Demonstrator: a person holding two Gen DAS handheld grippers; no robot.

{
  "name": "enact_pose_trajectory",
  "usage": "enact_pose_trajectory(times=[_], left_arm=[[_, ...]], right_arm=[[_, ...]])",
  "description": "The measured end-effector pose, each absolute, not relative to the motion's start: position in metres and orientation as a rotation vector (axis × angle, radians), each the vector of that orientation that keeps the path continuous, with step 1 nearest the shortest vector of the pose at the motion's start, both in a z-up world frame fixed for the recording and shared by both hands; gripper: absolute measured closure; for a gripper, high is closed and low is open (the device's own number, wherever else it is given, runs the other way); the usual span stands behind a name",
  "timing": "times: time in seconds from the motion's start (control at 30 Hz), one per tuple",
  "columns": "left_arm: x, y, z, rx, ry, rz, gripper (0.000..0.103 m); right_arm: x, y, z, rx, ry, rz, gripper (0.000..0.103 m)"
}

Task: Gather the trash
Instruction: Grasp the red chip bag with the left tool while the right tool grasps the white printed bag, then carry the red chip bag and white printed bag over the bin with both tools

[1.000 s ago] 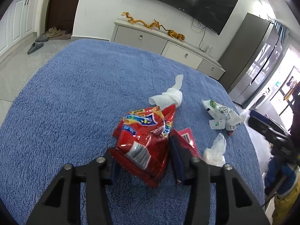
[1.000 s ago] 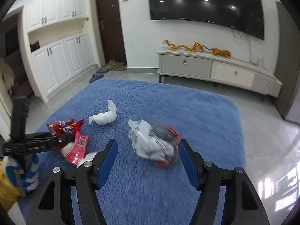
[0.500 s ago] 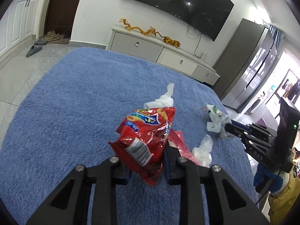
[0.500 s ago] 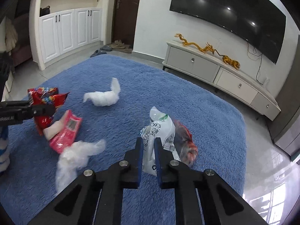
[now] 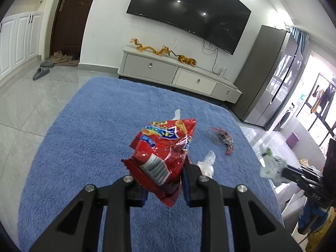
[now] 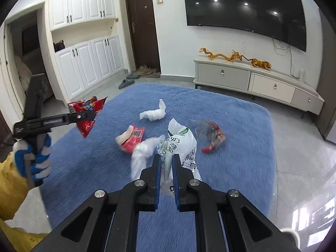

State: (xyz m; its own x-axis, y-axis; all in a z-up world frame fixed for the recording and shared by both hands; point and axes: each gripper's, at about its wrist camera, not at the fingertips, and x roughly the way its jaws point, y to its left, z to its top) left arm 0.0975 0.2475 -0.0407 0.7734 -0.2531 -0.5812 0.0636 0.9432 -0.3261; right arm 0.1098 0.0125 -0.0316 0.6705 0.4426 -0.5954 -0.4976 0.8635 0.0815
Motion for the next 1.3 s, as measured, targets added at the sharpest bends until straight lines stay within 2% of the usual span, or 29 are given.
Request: enact_pose_trajectory(times=[0.37,0.6,0.93,1.3], left_arm=[[0.064,0.235,0.000,-0.261,0.606,-0.178,0.080],[0.058,0.186,0.023,-0.214,0.595,-0.271,0.080],[0.087,0.029,0.028,-0.089,0.672,-0.537,0.080],[0.134,-0.198,-0.033,0.050,0.887,-0.800,0.080]], right_arm=[[0.032,-0.058,0.003,0.033,0.513,0.423,0.093],[0.000,-0.113,0.016,0.120,0.431,0.313,0.093],[-0.028,-0.218,-0.008,0.289,0.441,0.076,0.093],[-0.018,-0.332,-0.080,0.524,0.576,-0.094,0.093]])
